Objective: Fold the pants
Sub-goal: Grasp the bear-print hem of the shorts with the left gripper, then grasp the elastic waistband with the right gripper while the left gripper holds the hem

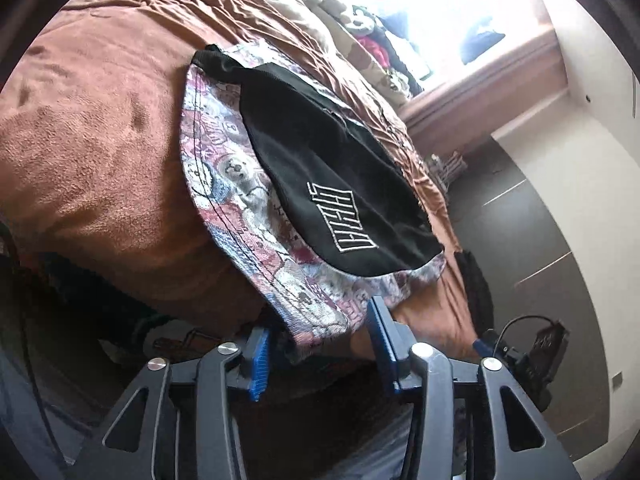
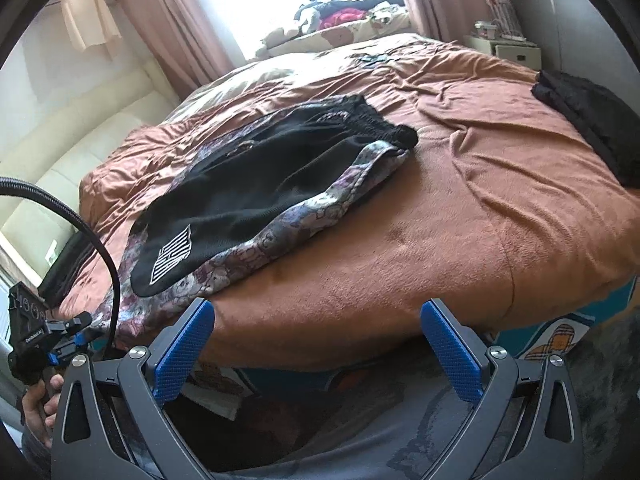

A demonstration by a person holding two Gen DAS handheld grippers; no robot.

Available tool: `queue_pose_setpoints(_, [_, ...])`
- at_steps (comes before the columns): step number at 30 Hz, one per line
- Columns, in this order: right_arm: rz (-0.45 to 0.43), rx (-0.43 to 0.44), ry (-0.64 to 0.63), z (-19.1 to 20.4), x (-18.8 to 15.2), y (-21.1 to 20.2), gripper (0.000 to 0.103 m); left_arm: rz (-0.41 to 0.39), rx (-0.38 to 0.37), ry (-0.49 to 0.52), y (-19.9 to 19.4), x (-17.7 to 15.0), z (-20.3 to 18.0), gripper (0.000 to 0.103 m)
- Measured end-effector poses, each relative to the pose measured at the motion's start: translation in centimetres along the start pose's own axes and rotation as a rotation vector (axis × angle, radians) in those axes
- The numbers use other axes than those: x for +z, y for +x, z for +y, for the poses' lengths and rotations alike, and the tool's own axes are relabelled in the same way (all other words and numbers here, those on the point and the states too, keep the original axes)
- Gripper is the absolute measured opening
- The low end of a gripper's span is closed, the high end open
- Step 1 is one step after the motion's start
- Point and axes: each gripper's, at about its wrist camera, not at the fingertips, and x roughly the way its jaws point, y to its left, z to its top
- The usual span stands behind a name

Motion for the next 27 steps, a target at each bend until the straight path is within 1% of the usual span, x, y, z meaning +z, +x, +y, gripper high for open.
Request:
queue_pose_setpoints(2, [-0.015,0.001,0.007,0.0,0.0,-0.2,0.103,-0.002,-0.009,-0.030,0.2,0.2,0.1,0.033])
queue_pose_setpoints(3, [-0.017,-0.002,0.005,0.0,0.0,0.0,0.103,-0.005,-0.014,-0.048,0.2,0.3,0.3,0.031])
queue_pose_setpoints(4, [-0.017,-0.006,0.002,0.1,0.0,0.1,0.103,-0.009,-0.015,-0.056,0.4,0.3,0.2,0.027])
queue_pose_setpoints(5, [-0.016,-0.007,0.002,0.1,0.0,0.3,0.103,-0.013,-0.005,-0.061,0.4,0.3,0.1,0.021])
queue_pose_setpoints(7, [-0.011,0.004,0.007,0.2,0.0,0.7,0.103,-0.019,0.014,-0.065,0.4,0.4,-0.1,0.013])
queue_pose_setpoints(8, [-0.007,0.013,0.013,0.2,0.1,1.0,0.103,-0.029,0.018,-0.073,0.2,0.5,-0.2,0.012])
queue_pose_setpoints(11, [0.004,0.041,0.034,0.1,0.4,1.8,0.103,-0.058,0.030,-0.074,-0.7,0.8,-0.5,0.011])
queue_pose_setpoints(17, [0.020,0.085,0.075,-0.8,1.8,3.5,0.103,-0.098,0.000,-0.066,-2.0,2.3,-1.8,0.011])
queue_pose_setpoints(20, [0.026,0.090,0.083,-0.9,2.3,4.4,0.103,-0.107,-0.016,-0.073,-2.2,3.2,-2.1,0.010])
queue_pose_setpoints(27, [0.036,0.101,0.140,-1.8,3.8,6.8,0.103,-0.140,-0.001,-0.055,-2.6,4.9,-3.2,0.009])
